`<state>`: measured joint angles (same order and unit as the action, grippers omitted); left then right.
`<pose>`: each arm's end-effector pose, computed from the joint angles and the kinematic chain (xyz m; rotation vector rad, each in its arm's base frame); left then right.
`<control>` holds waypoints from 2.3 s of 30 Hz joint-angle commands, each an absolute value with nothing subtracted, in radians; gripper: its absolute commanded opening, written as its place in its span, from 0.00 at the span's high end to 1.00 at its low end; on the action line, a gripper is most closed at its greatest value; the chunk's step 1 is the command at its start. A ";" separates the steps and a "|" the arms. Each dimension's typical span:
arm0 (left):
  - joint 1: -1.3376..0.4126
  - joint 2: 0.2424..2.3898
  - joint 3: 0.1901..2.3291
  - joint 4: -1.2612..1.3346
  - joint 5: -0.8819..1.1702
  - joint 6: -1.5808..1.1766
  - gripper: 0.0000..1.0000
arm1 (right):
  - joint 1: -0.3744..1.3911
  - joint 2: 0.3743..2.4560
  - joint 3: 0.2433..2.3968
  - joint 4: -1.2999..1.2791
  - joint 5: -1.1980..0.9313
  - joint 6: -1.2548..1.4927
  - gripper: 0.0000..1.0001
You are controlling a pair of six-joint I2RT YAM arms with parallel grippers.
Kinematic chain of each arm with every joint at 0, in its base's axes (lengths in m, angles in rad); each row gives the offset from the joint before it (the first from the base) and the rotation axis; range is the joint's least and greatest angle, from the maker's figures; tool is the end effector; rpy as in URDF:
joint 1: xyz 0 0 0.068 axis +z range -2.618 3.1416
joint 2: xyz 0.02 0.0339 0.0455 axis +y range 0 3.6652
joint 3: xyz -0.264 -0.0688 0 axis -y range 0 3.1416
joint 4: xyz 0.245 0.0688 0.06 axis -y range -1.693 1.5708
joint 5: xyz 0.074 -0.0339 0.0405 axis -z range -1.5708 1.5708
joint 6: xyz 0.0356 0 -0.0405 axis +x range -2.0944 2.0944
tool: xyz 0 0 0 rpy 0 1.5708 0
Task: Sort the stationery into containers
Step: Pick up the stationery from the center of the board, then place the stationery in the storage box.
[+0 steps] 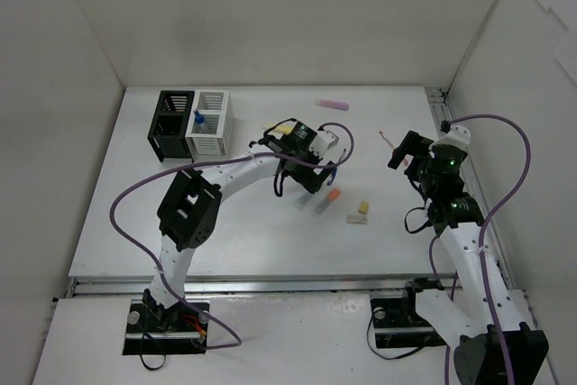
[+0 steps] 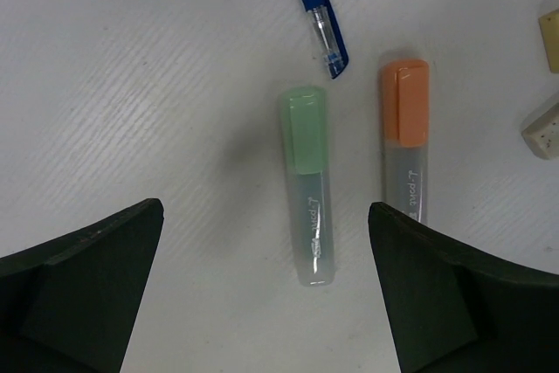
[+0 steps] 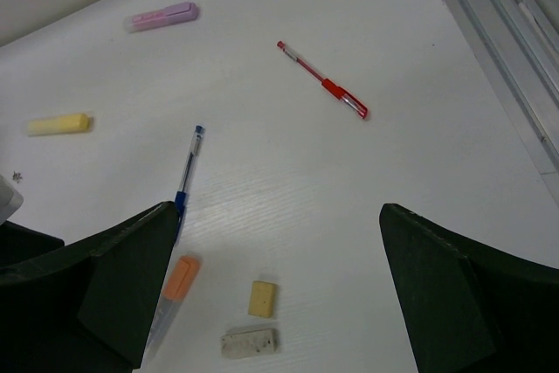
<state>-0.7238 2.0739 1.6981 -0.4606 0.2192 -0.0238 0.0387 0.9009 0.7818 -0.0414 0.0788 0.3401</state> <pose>0.3471 -0.3171 0.2300 0.9447 2.2834 -0.5997 0.2145 0.0055 0.3334 0.3179 1.7060 0.2108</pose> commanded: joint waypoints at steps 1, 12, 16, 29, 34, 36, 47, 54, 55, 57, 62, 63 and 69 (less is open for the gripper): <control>-0.741 2.048 1.710 -0.393 0.207 0.000 0.00 | 0.034 0.879 0.769 0.006 0.057 0.354 0.02; -0.762 2.158 1.743 -0.399 0.134 -0.011 0.04 | 0.035 0.845 0.739 0.006 0.068 0.354 0.02; -0.782 2.184 1.749 -0.393 0.091 0.000 0.14 | 0.034 0.854 0.733 0.006 0.069 0.354 0.02; -0.792 2.191 1.740 -0.400 0.095 0.035 0.78 | 0.037 0.839 0.727 0.006 0.063 0.348 0.02; -0.782 2.166 1.735 -0.397 0.072 0.029 0.89 | 0.035 0.825 0.722 0.006 0.064 0.345 0.02; -0.773 2.140 1.730 -0.396 0.048 0.020 0.97 | 0.038 0.818 0.719 0.006 0.061 0.345 0.02; -0.611 1.766 1.580 -0.203 0.023 0.020 1.00 | 0.035 0.833 0.732 0.009 0.066 0.330 0.02; -0.425 1.621 1.476 0.066 -0.030 -0.041 1.00 | 0.038 0.867 0.735 0.038 0.046 0.313 0.02; -0.410 1.629 1.483 0.080 -0.038 -0.044 1.00 | 0.037 0.868 0.736 0.044 0.046 0.310 0.02; -0.376 1.661 1.506 0.116 -0.058 -0.055 1.00 | 0.037 0.876 0.741 0.064 0.045 0.304 0.02; -0.252 1.799 1.649 0.179 0.060 -0.064 1.00 | 0.038 0.914 0.736 0.135 0.023 0.279 0.02; -0.236 1.859 1.681 0.192 0.063 -0.071 1.00 | 0.037 0.920 0.735 0.140 0.008 0.278 0.02; -0.144 2.002 1.789 0.346 0.196 -0.150 1.00 | 0.040 0.977 0.752 0.135 -0.060 0.241 0.02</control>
